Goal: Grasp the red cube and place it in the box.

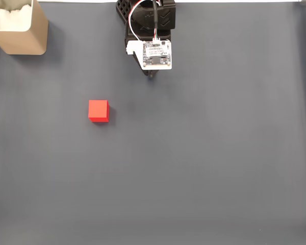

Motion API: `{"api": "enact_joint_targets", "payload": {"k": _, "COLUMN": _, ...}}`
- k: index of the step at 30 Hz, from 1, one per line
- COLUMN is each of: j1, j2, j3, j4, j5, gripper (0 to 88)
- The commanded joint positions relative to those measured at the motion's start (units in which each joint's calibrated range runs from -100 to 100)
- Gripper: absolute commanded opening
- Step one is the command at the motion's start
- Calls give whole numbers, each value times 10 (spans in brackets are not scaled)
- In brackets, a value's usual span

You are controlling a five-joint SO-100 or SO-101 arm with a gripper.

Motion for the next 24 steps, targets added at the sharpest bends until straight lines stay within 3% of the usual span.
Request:
{"api": "enact_joint_targets", "payload": {"k": 1, "j1": 5, "j2": 1, "j3": 7, "j4": 11, "j5": 2, "gripper": 2}}
{"api": "enact_joint_targets", "payload": {"k": 24, "j1": 5, "j2": 1, "j3": 7, "j4": 11, "j5": 0, "gripper": 0}}
